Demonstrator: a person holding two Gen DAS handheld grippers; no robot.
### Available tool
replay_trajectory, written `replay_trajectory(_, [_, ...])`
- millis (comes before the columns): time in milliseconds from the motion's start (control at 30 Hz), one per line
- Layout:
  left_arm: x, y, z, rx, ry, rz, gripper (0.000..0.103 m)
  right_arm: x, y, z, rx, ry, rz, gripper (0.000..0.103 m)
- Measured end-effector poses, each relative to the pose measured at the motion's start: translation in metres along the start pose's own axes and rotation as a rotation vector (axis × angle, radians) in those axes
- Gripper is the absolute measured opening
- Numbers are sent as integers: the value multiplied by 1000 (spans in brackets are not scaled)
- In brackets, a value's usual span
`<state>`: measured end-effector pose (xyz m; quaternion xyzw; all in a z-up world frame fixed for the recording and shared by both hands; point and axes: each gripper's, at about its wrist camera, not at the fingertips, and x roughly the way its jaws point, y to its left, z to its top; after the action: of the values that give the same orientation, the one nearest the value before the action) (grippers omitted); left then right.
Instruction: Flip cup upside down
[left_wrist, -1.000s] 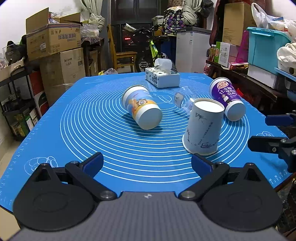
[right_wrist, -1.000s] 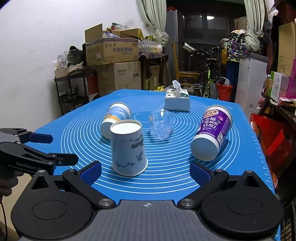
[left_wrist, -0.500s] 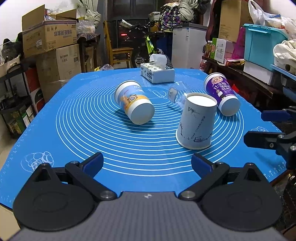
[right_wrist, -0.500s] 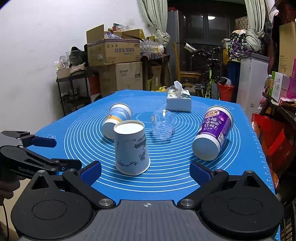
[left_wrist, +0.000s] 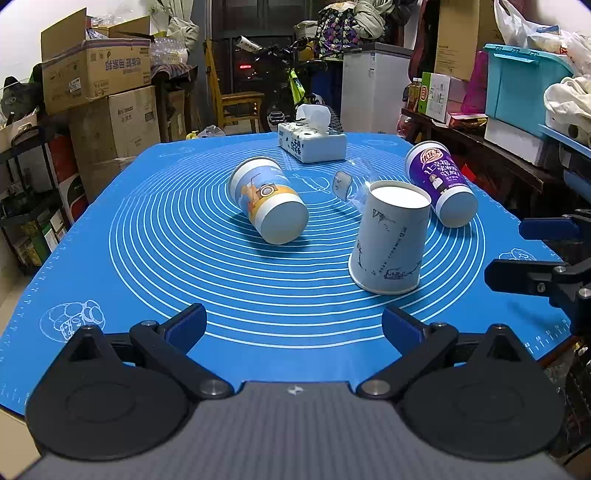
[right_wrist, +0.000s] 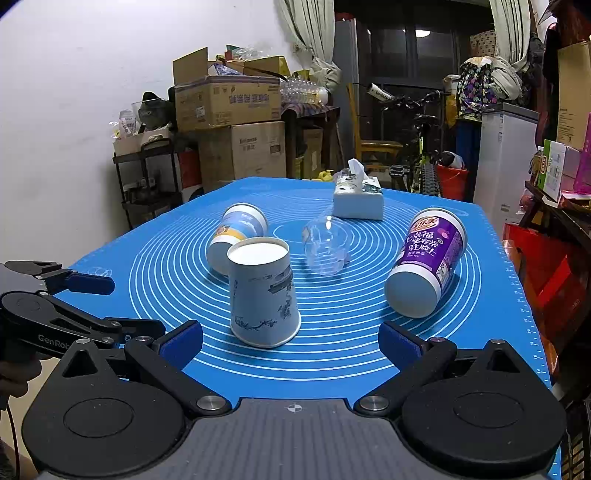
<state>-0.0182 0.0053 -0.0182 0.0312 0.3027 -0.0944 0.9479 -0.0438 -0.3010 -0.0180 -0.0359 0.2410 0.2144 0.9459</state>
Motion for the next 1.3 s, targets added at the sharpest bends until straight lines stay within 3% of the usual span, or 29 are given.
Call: replay_trajectory(1300, [0,-2,0,8,-2,-5,100,5,-1,-4,2,11,-5,101])
